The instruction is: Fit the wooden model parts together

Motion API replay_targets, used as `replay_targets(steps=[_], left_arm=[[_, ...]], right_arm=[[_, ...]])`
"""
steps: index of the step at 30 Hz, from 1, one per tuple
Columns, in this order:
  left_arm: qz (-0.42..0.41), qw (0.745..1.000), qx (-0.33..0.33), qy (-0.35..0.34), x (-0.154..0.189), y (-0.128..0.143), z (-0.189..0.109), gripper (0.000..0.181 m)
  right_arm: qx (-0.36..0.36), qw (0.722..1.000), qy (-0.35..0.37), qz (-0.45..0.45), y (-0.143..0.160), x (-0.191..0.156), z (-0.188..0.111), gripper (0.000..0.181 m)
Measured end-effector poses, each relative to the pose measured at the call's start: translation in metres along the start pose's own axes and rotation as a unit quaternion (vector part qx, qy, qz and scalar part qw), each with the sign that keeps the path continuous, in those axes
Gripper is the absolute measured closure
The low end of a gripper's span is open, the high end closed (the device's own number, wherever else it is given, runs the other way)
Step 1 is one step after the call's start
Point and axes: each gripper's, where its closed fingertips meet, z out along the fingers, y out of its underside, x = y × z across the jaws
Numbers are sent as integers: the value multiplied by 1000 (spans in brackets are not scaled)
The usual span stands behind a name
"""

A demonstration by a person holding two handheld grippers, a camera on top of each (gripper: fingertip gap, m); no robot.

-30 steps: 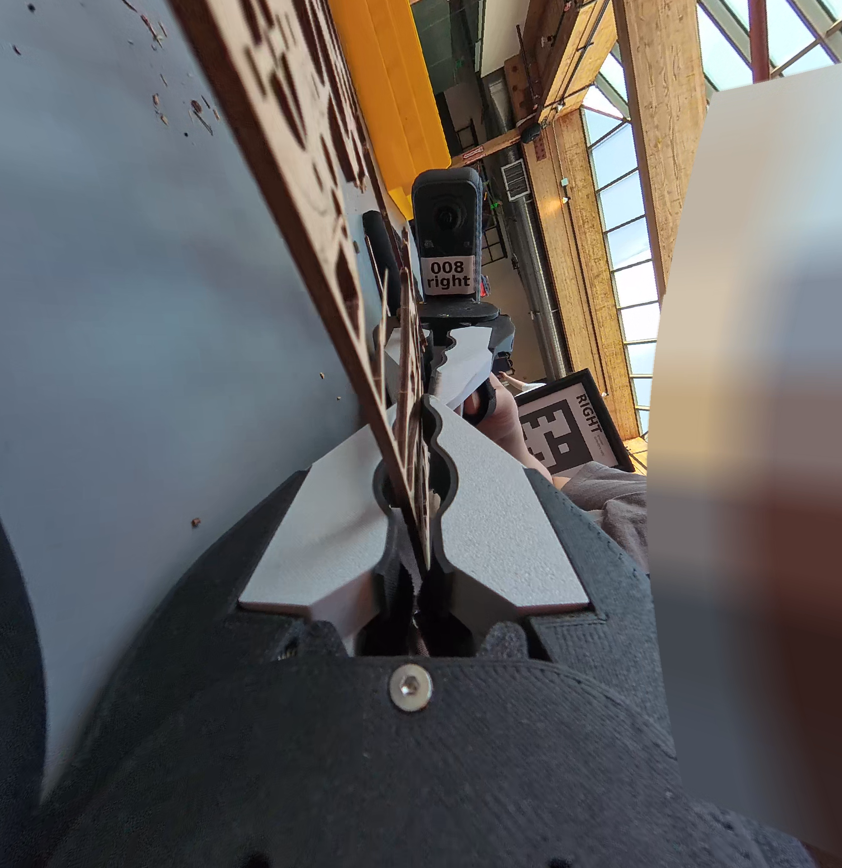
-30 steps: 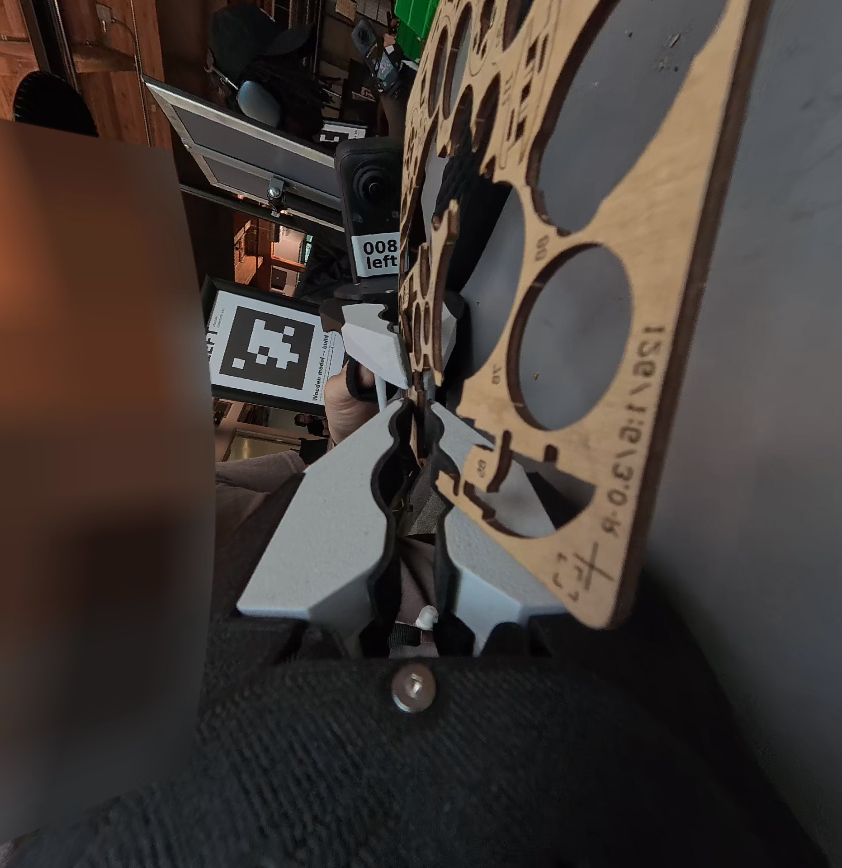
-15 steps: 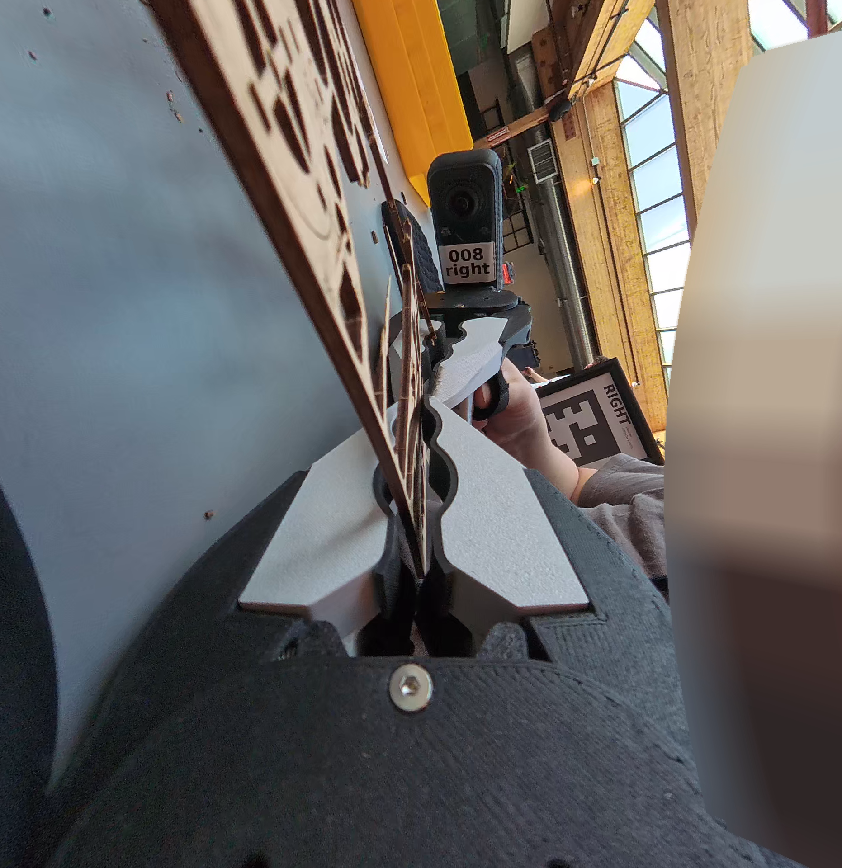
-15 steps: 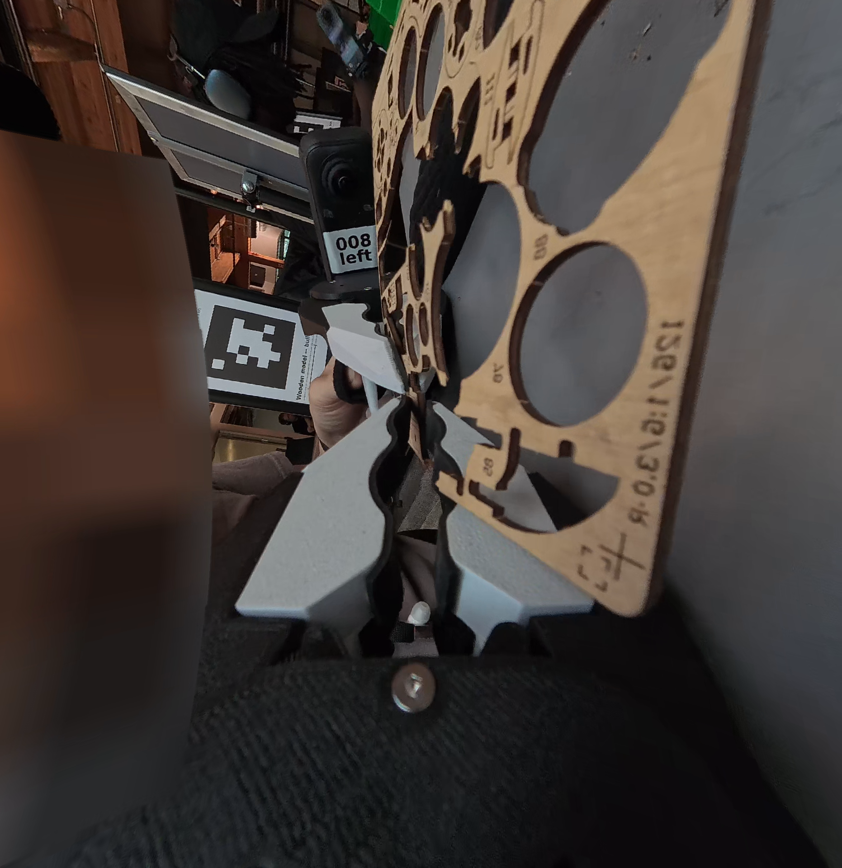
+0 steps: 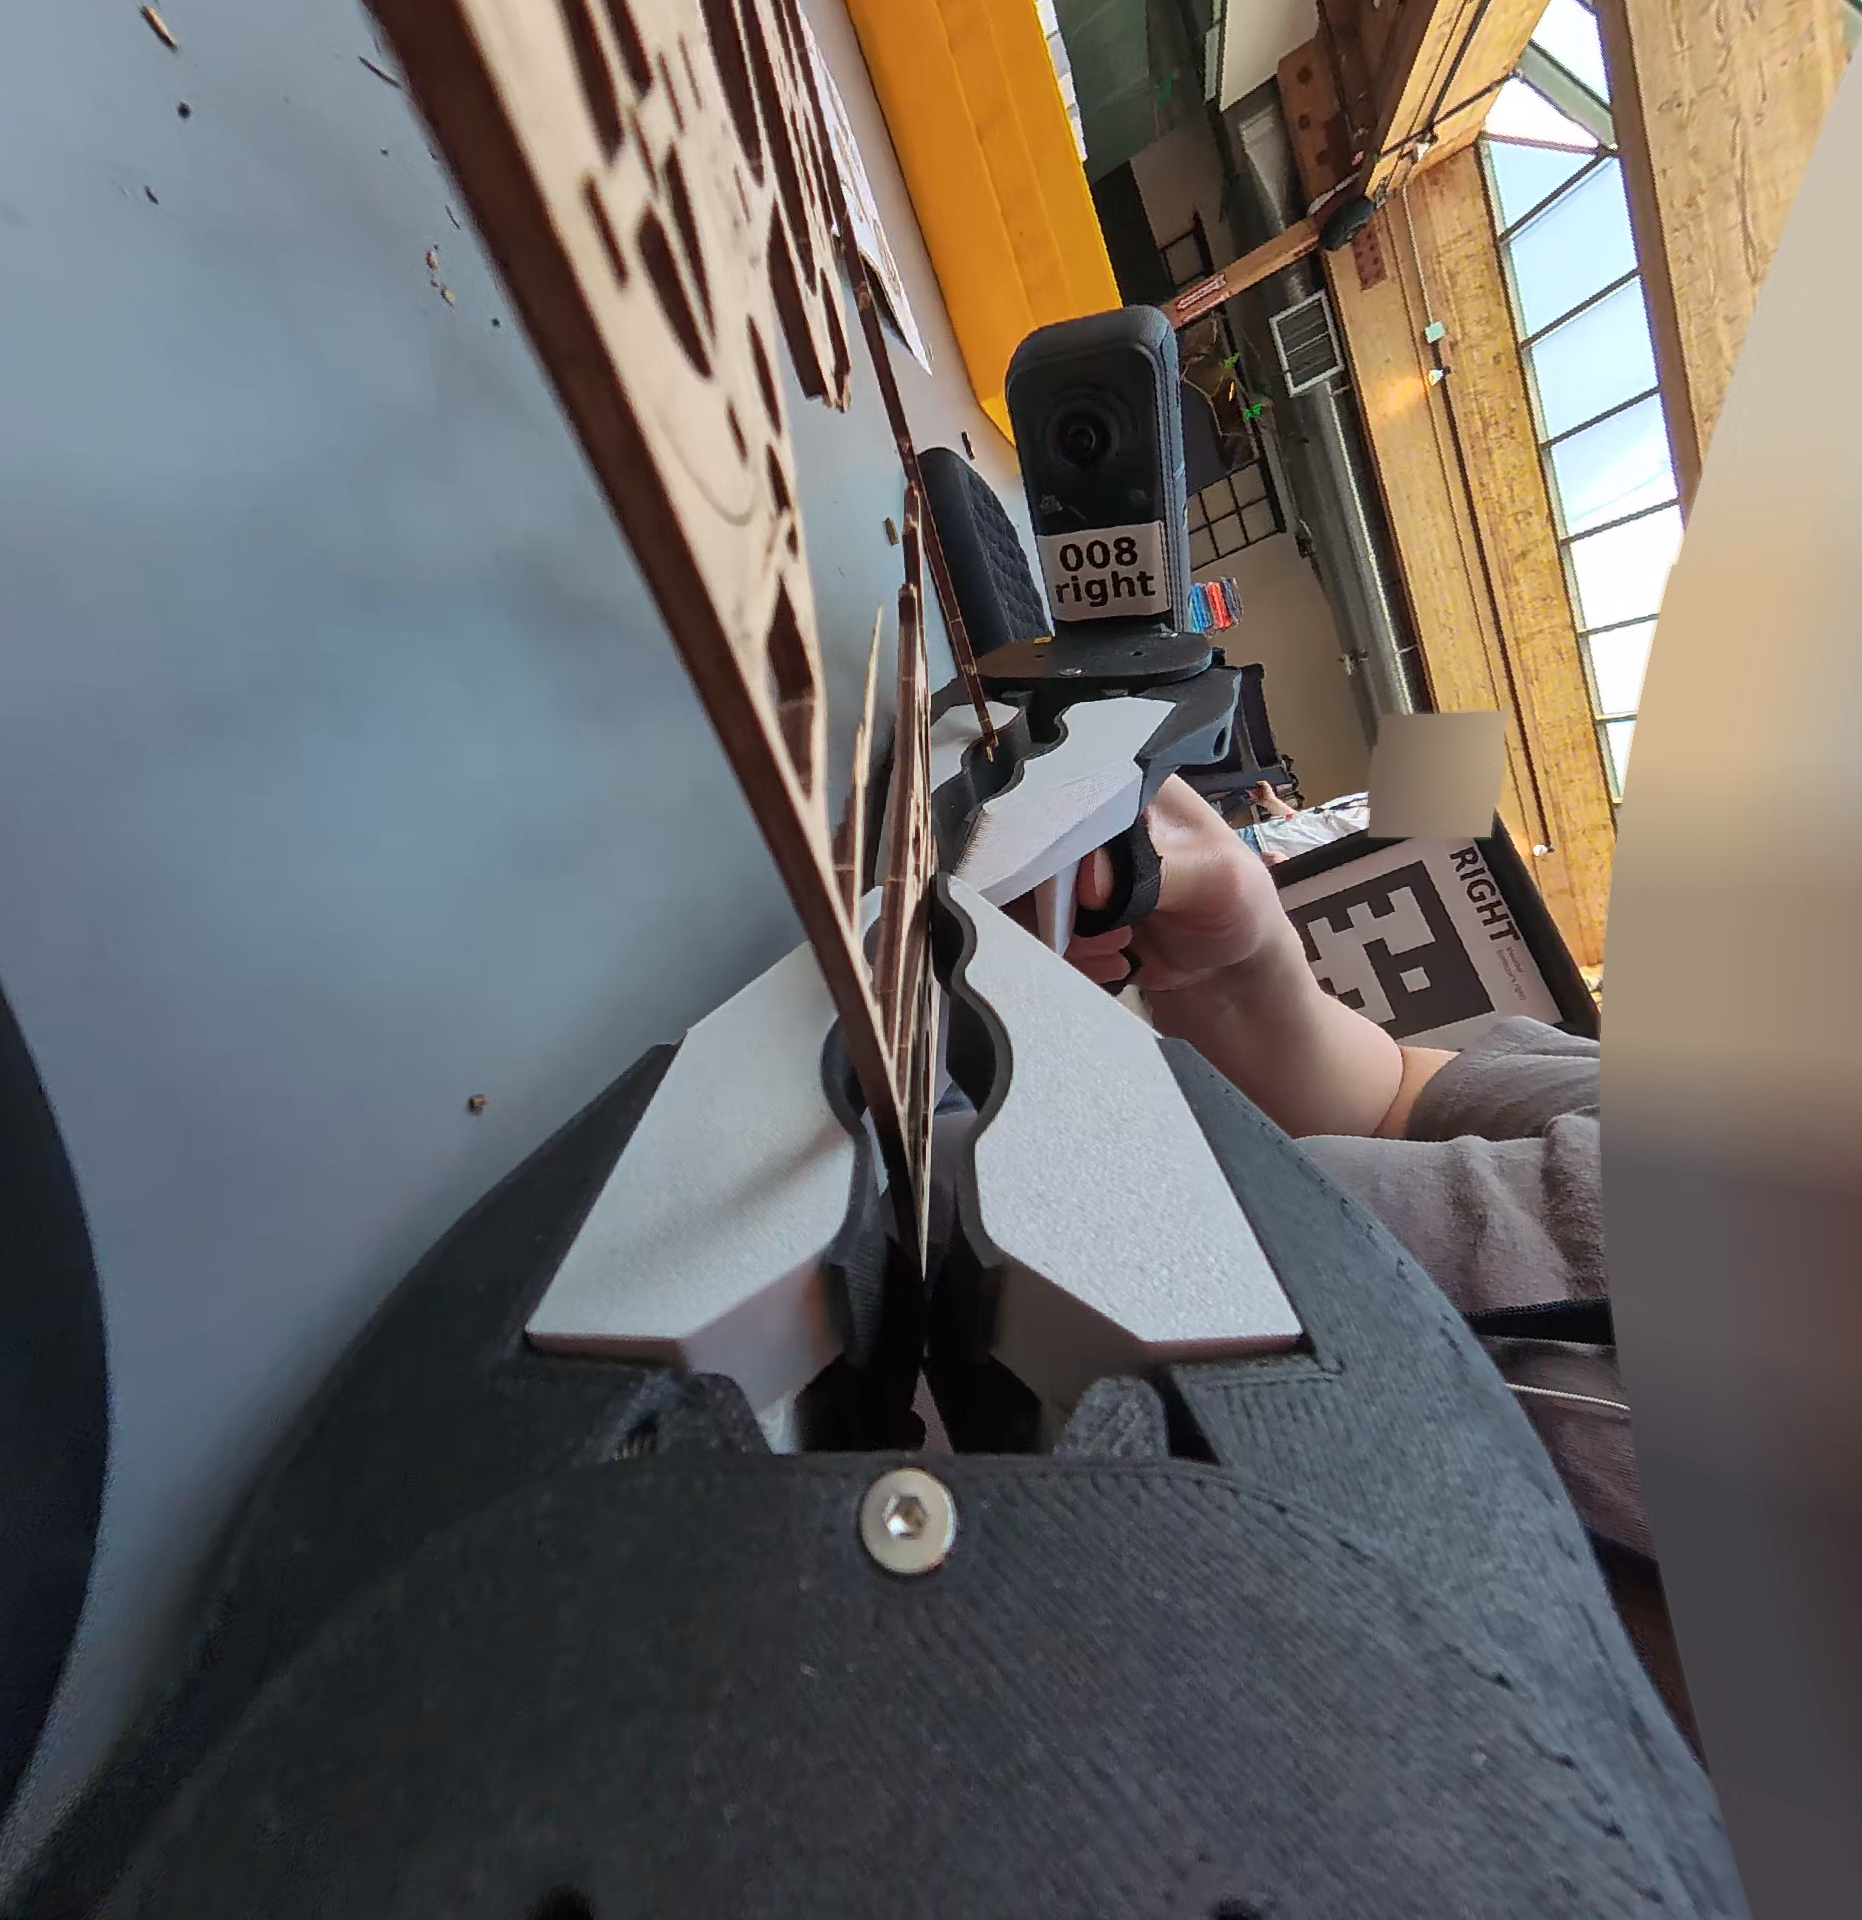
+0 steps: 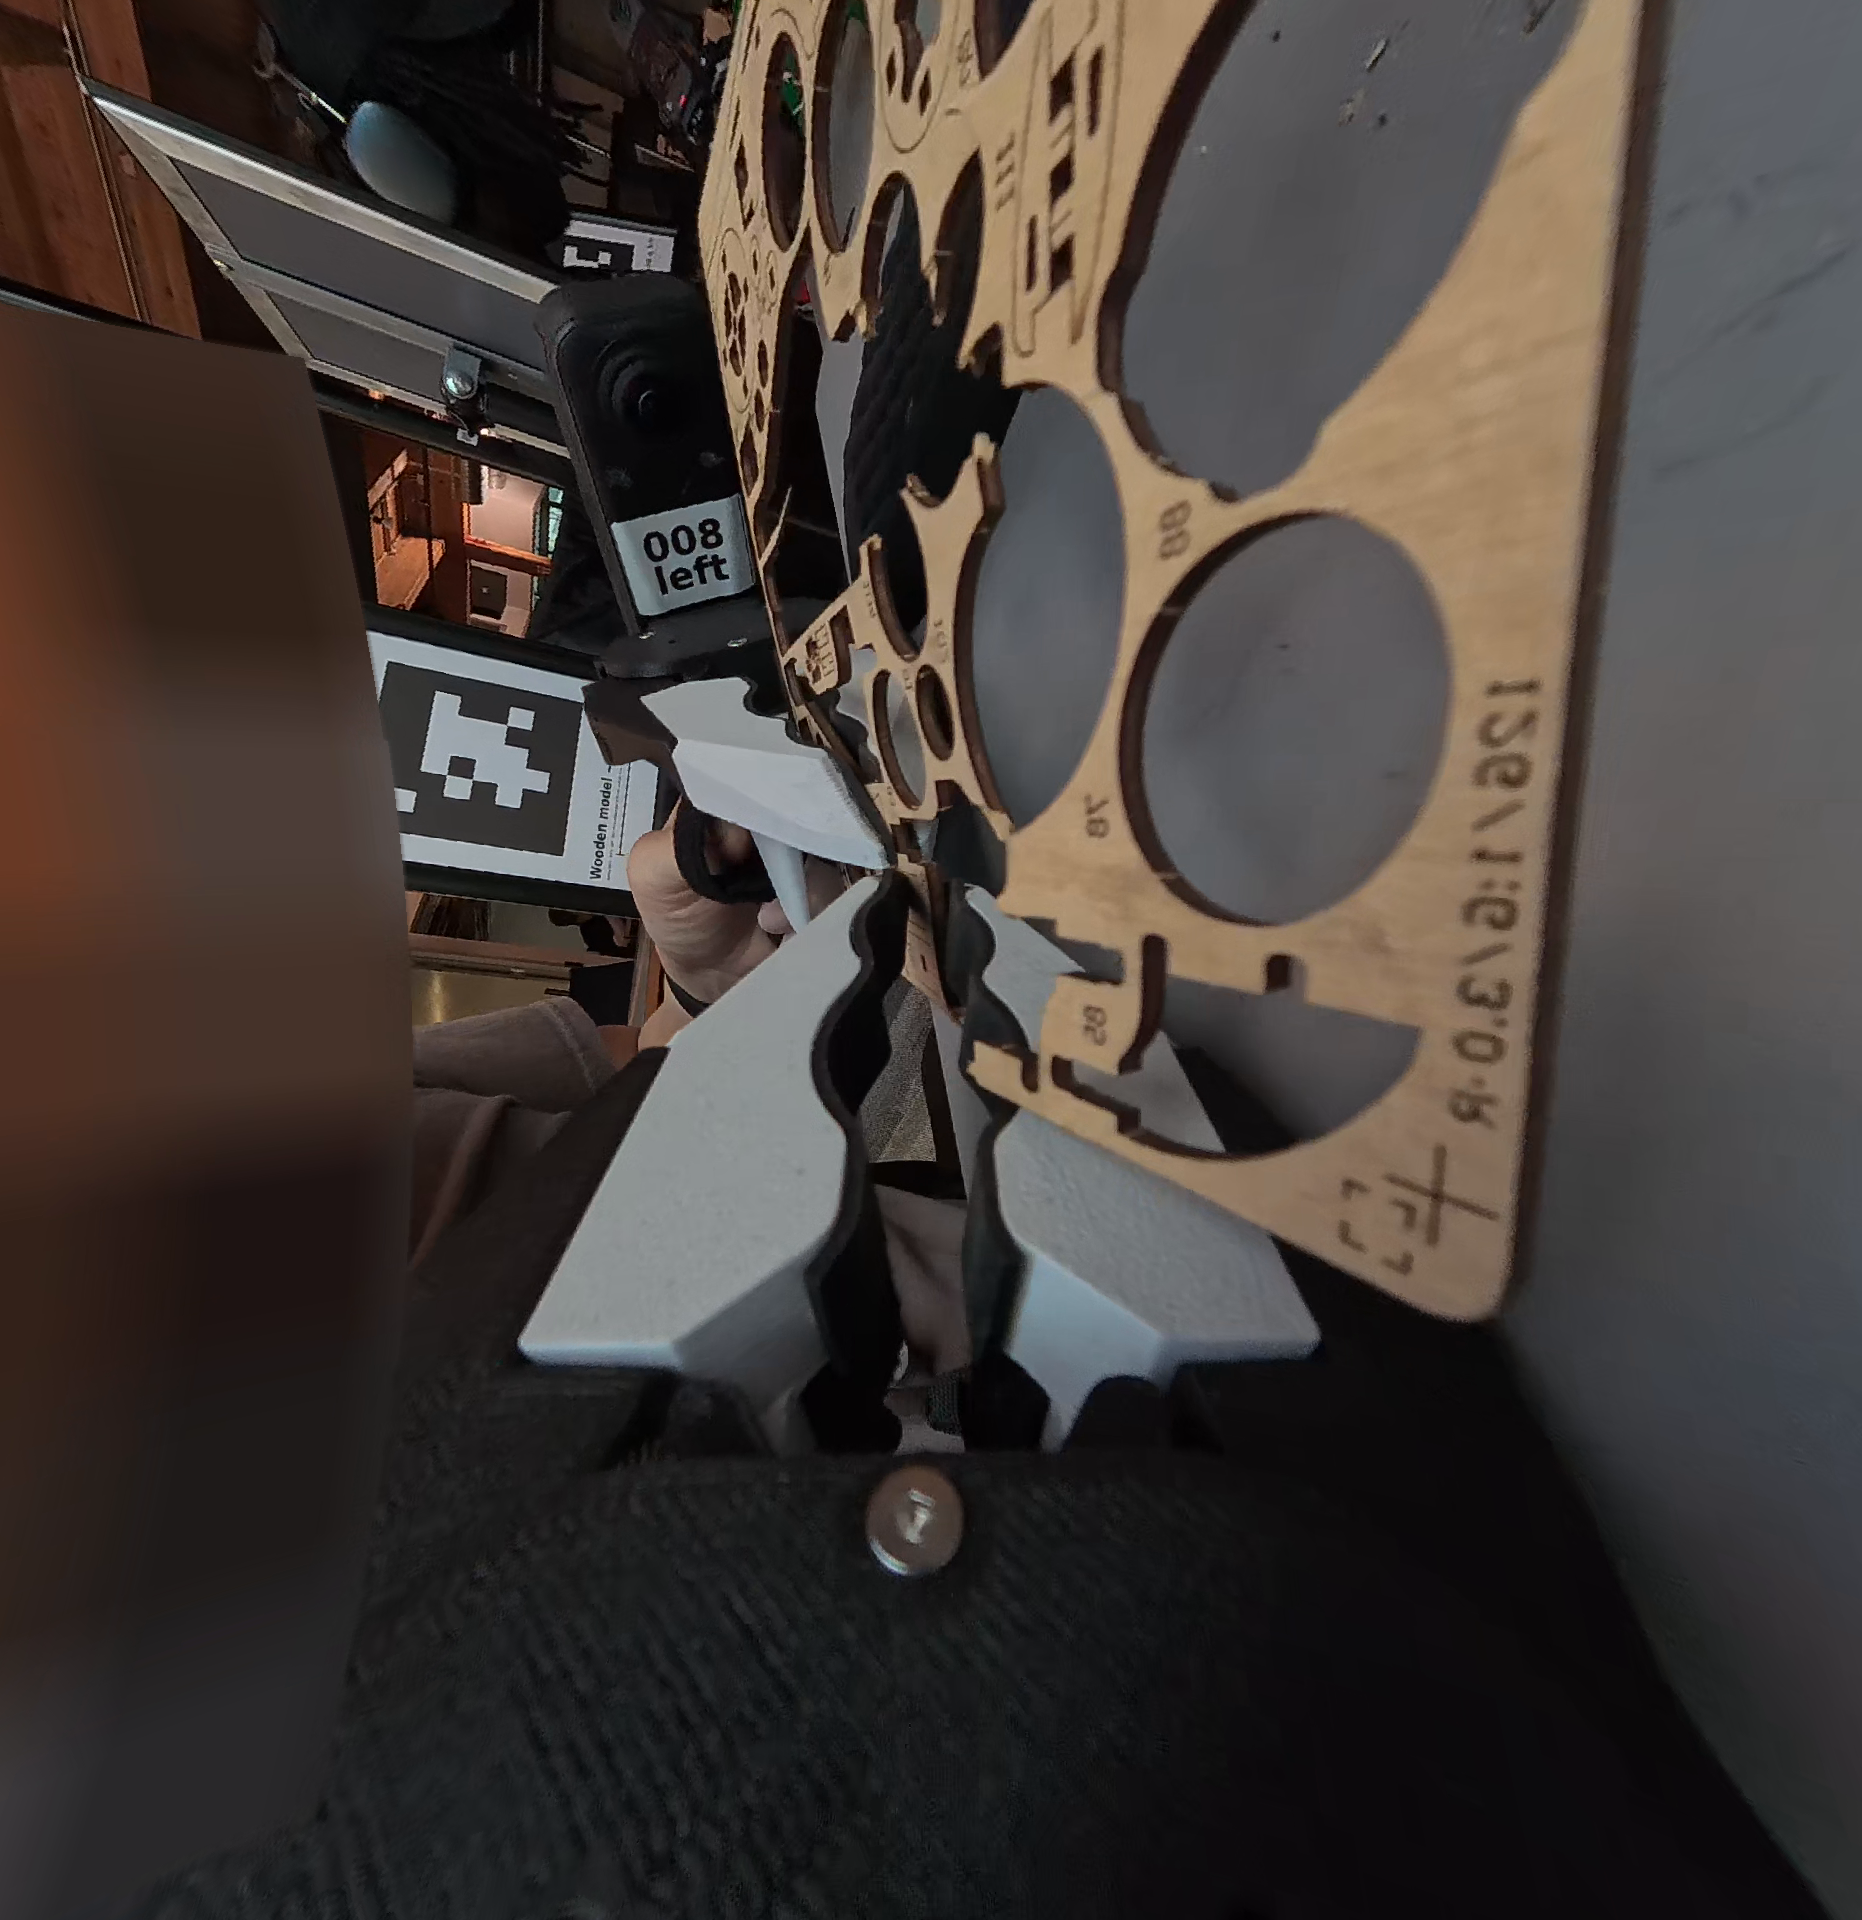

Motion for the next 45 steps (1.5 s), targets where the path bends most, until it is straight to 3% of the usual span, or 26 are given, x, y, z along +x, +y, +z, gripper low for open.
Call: replay_targets(steps=[9,14,17,20,30,35,45], left_arm=[[19,1000,1,-14,-2,-1,-1,181],[3,999,-2,38,8,-5,-2,181],[-17,998,17,61,12,-10,-2,181],[-17,998,16,62,12,-9,1,181],[-21,997,-27,68,12,1,-1,181],[-34,995,-20,88,18,-2,-2,171],[-58,994,-41,86,19,6,-3,168]], right_arm=[[3,1000,12,-1,-1,3,1,174],[29,999,-10,-25,-4,-8,-2,175],[56,996,-57,30,-5,-15,-3,176],[56,997,-51,29,-4,-14,-4,176],[10,998,-57,22,2,-14,-4,178],[39,995,-85,41,-6,-19,-7,180],[54,994,-84,32,-10,-21,-5,180]])
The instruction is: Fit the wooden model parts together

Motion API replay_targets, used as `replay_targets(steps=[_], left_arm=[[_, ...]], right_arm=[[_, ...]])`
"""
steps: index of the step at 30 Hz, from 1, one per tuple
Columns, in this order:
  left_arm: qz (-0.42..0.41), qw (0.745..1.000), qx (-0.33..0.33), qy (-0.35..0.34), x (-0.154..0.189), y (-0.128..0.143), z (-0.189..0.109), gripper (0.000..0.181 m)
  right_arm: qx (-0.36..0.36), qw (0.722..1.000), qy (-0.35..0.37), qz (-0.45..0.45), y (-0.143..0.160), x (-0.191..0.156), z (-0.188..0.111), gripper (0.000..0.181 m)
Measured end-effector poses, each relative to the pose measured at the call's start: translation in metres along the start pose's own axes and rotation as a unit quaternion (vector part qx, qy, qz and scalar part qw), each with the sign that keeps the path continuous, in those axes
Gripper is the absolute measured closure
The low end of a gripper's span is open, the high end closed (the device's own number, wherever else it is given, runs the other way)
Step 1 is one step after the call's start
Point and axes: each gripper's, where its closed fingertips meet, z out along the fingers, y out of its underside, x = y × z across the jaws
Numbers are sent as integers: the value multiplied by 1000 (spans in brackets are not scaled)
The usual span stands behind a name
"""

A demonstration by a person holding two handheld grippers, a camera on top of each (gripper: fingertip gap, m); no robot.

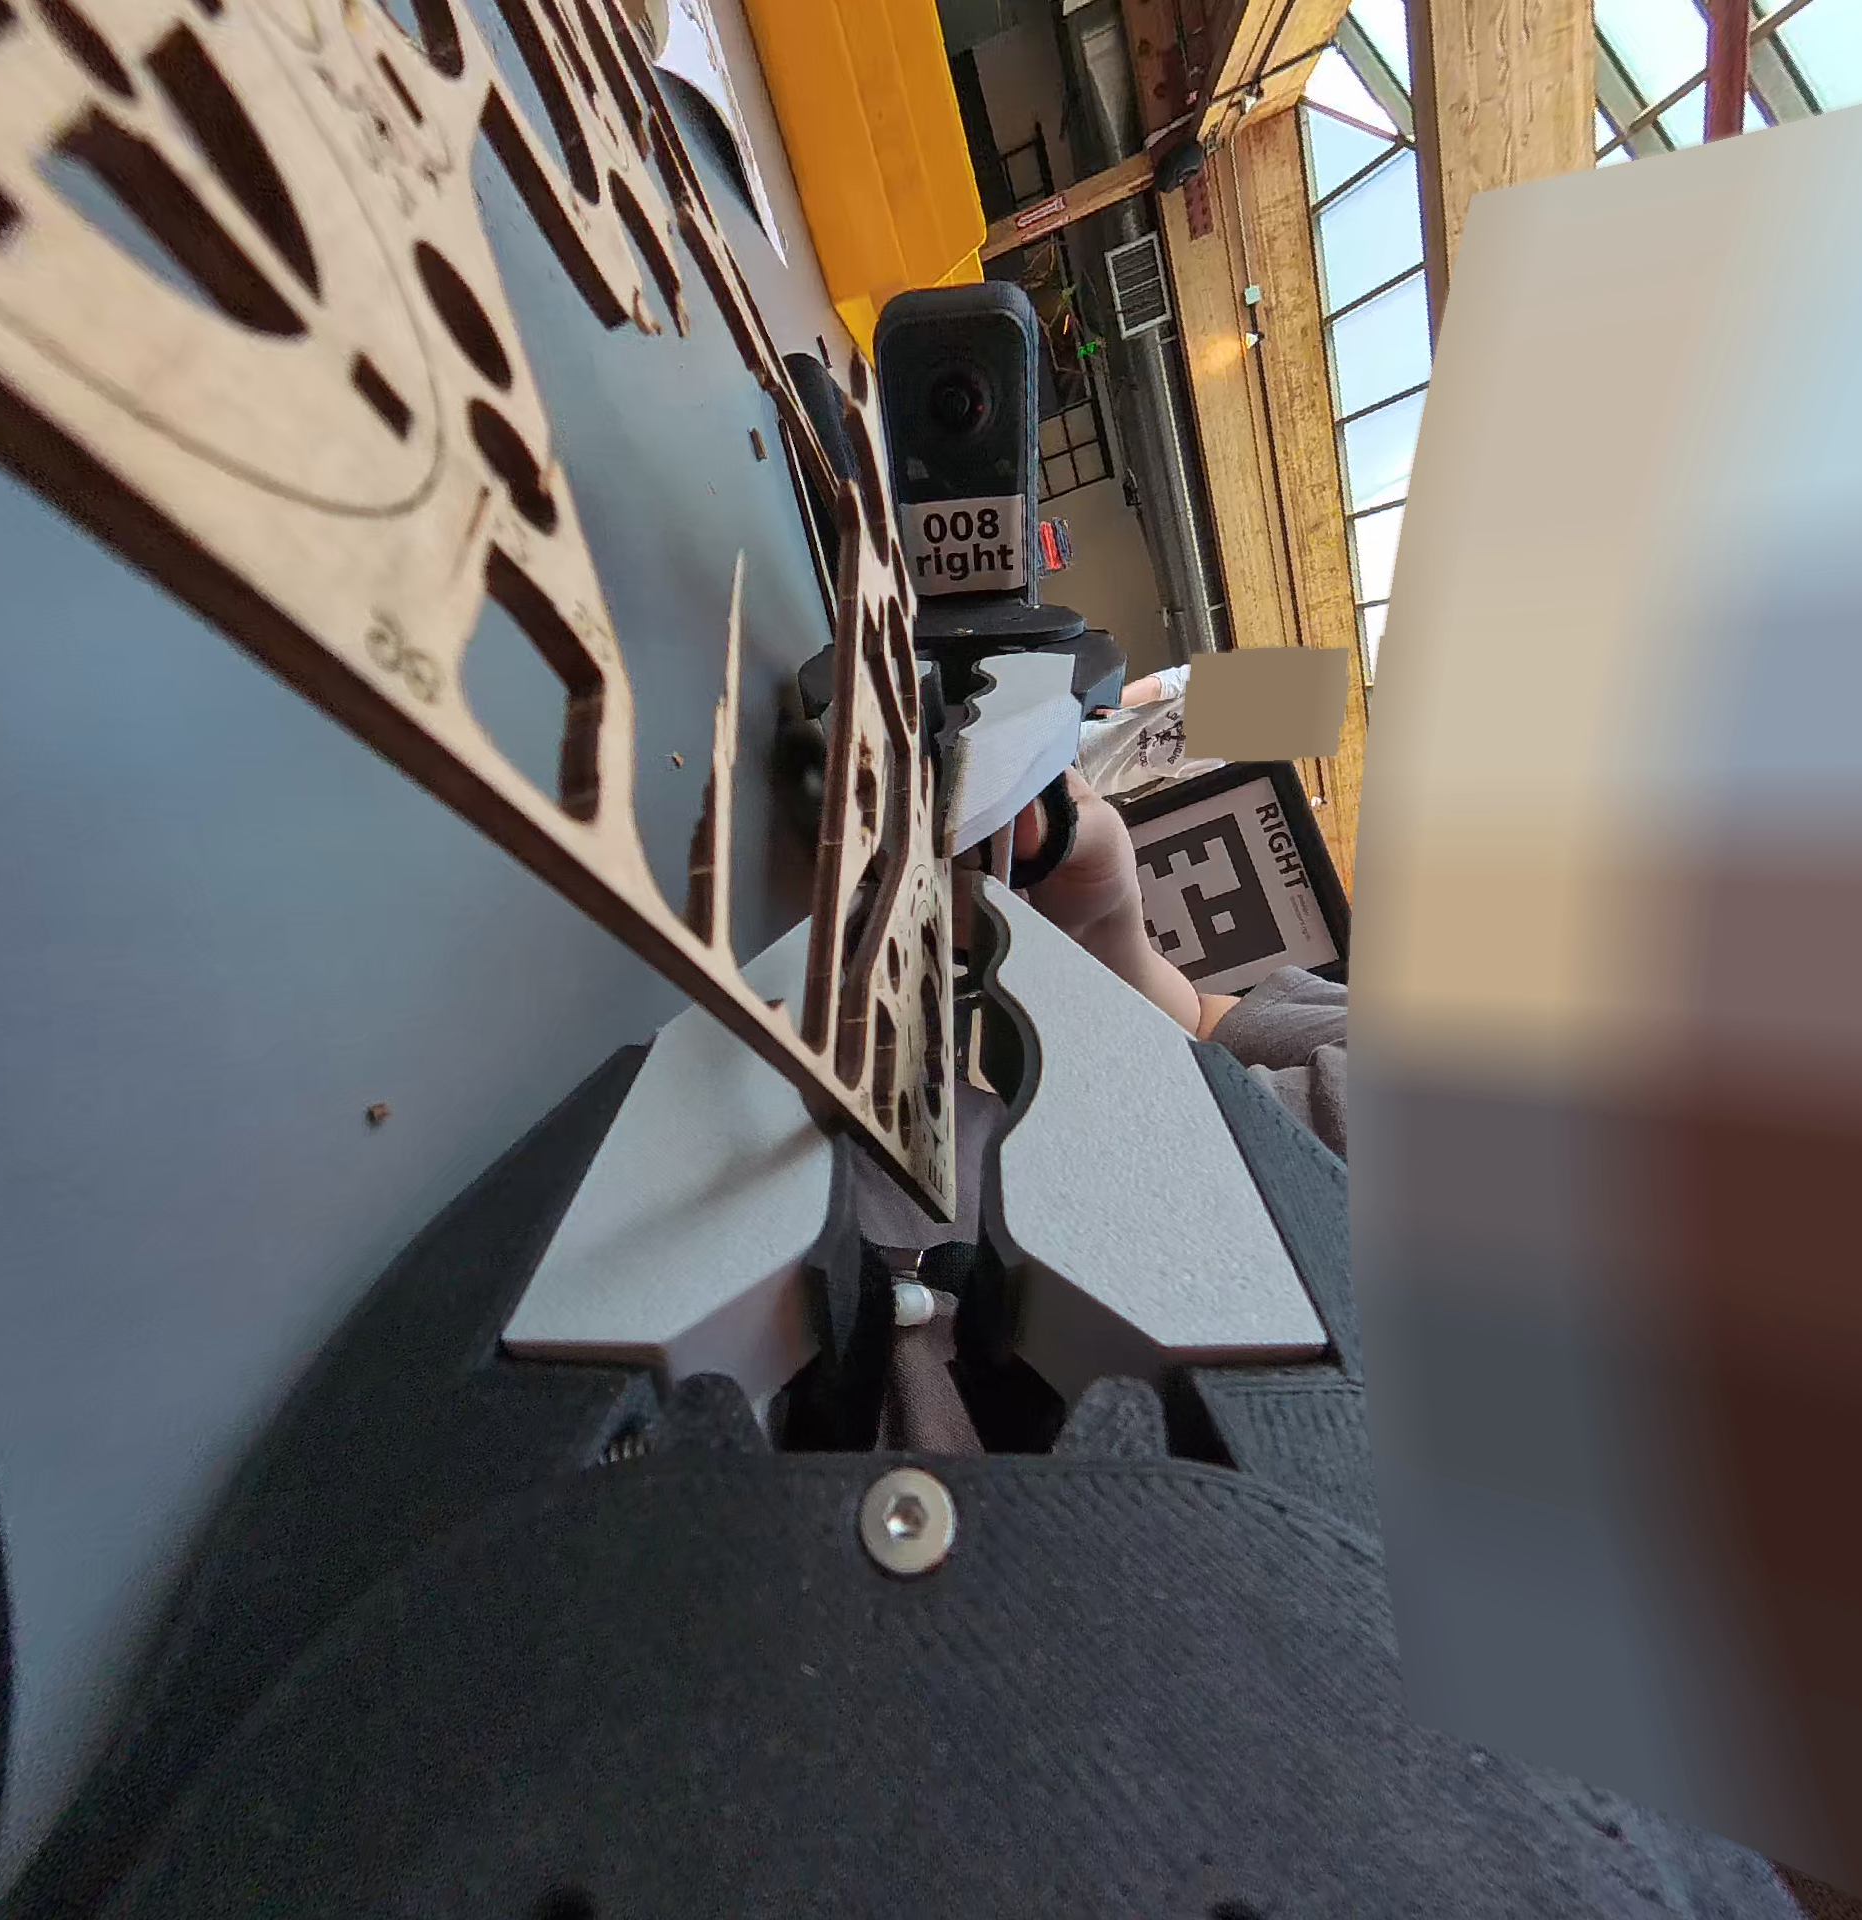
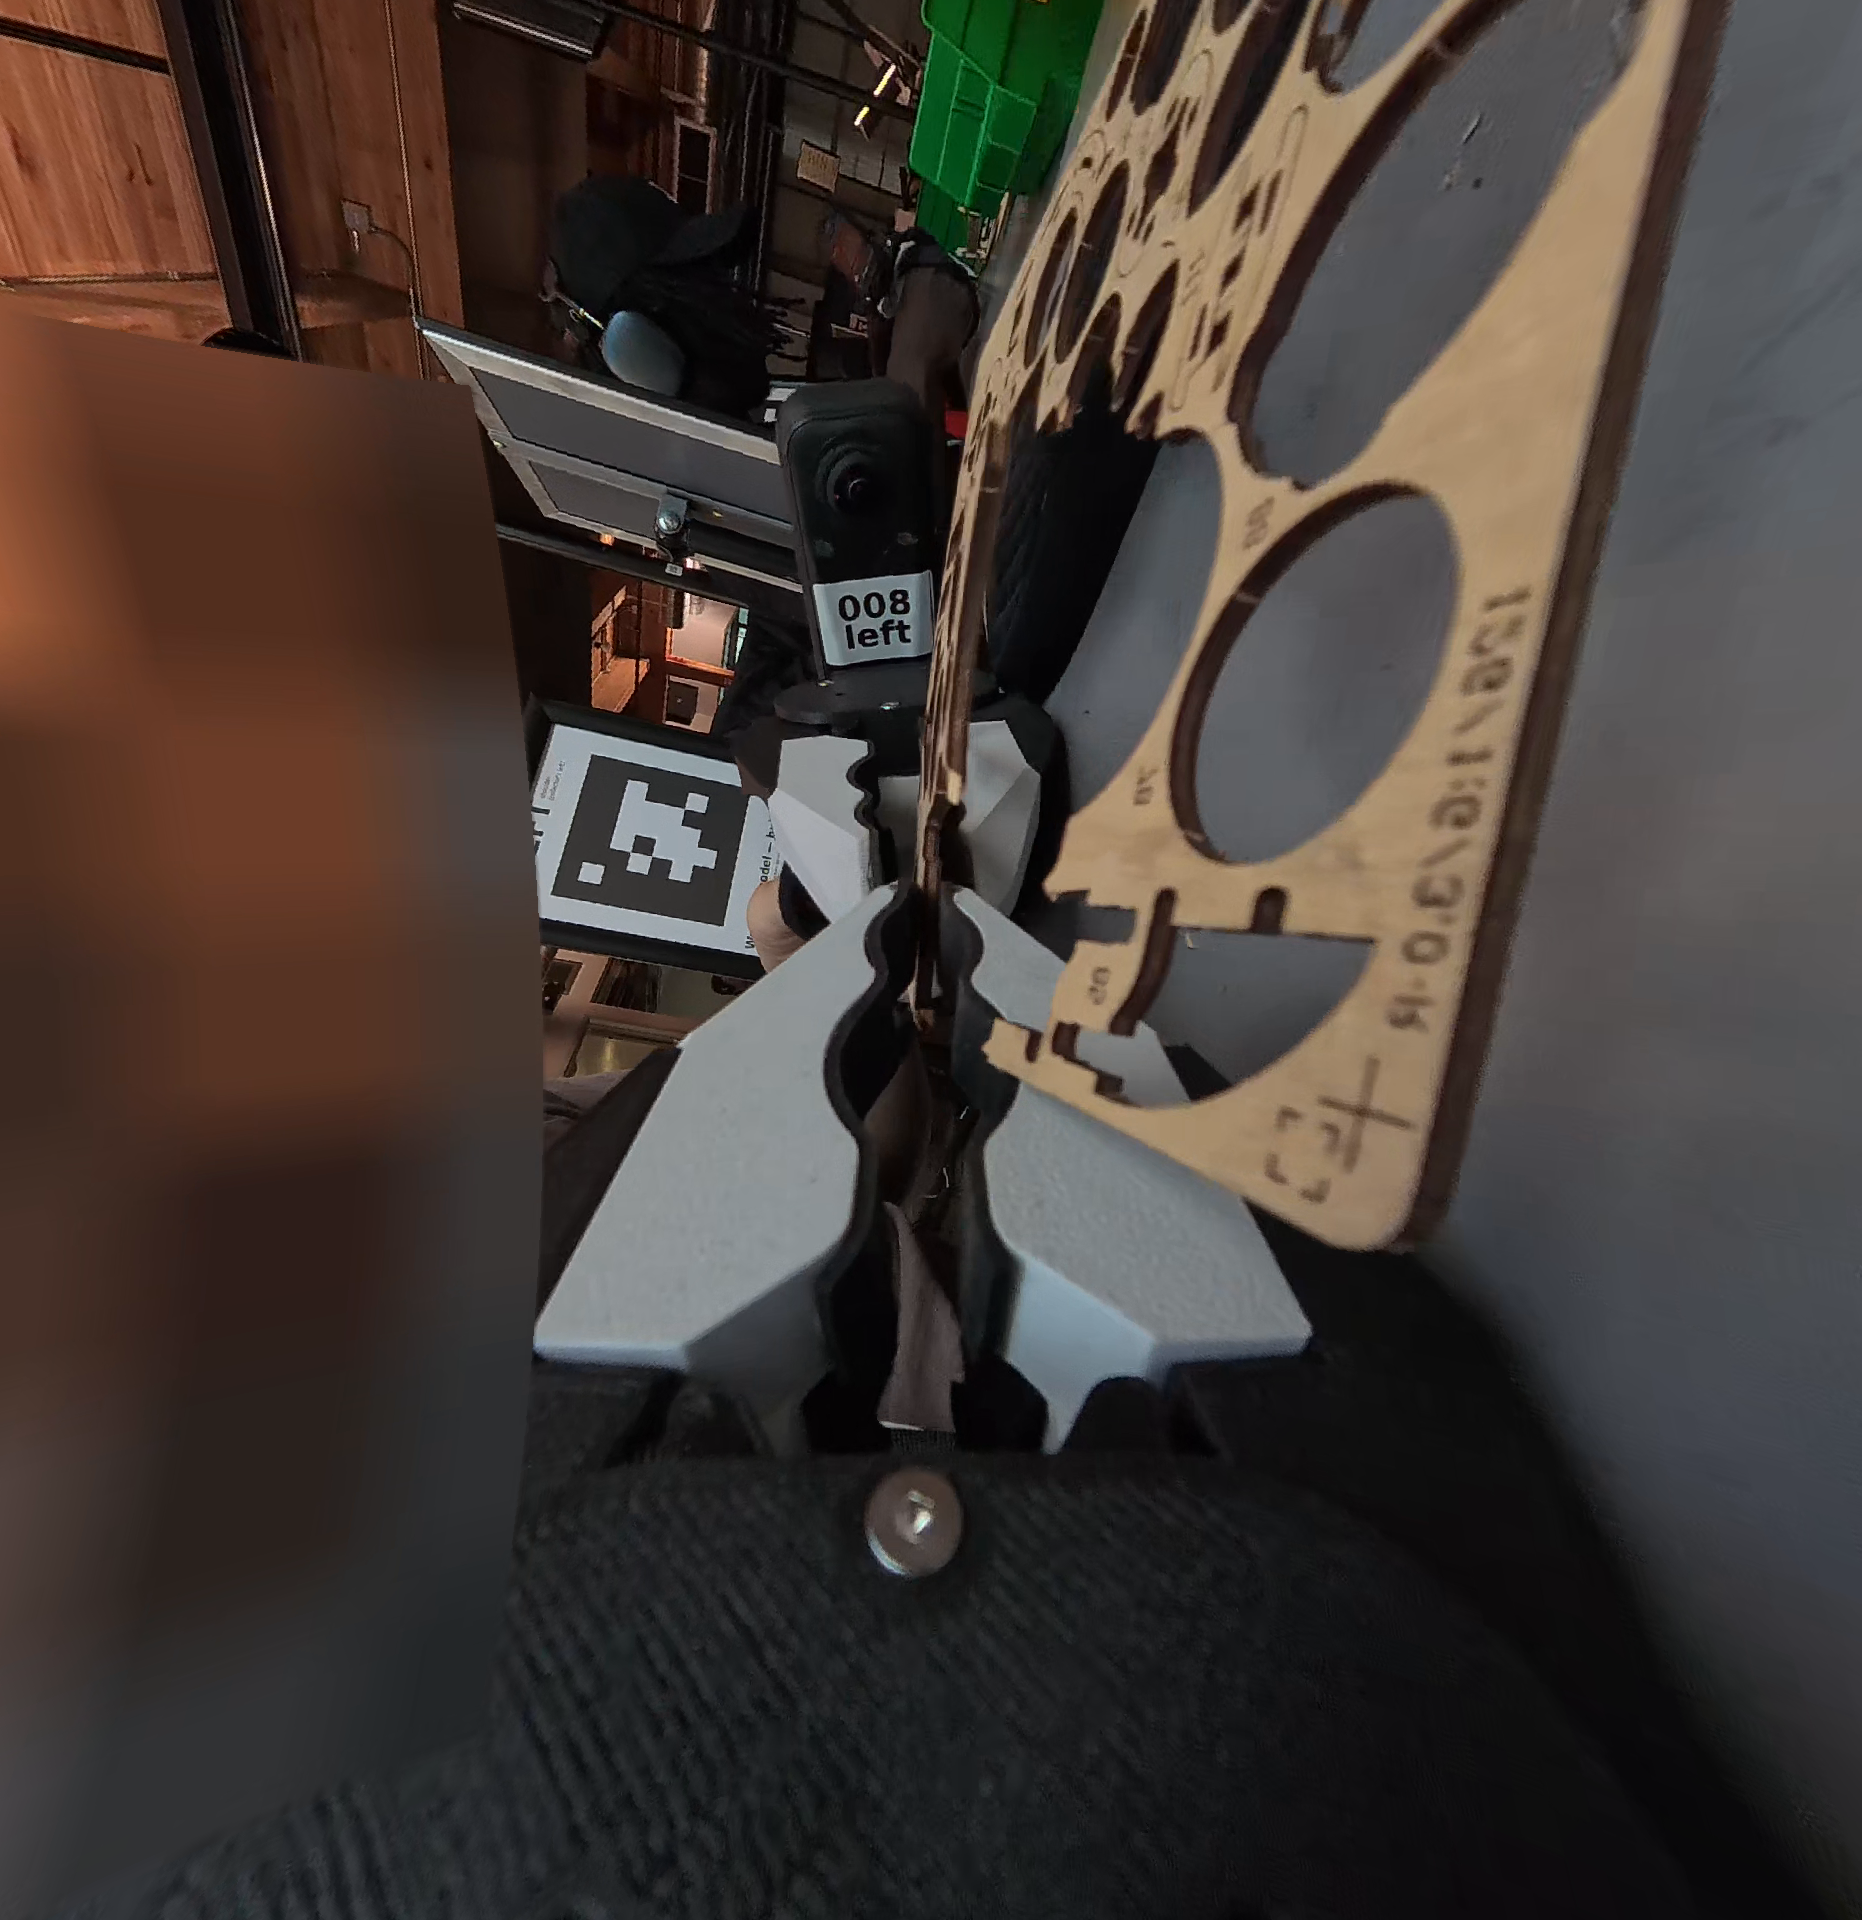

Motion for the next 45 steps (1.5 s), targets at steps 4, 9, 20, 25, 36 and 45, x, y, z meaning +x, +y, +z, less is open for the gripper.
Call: replay_targets(steps=[4,9,20,25,36,45], left_arm=[[-4,1000,-7,-2,0,4,3,170],[-6,1000,-13,23,5,6,5,180],[3,999,-16,33,7,9,7,180],[9,999,-21,35,8,12,7,180],[13,999,-16,26,6,13,8,181],[27,999,-36,16,4,18,8,181]], right_arm=[[5,1000,-8,-11,0,-5,5,180],[-4,1000,-4,-16,0,-3,5,180],[4,1000,-8,-16,-2,-4,3,180],[-1,1000,-8,-27,0,-5,3,181],[-1,999,4,-41,2,-3,4,180],[-39,999,3,-34,8,-2,4,176]])
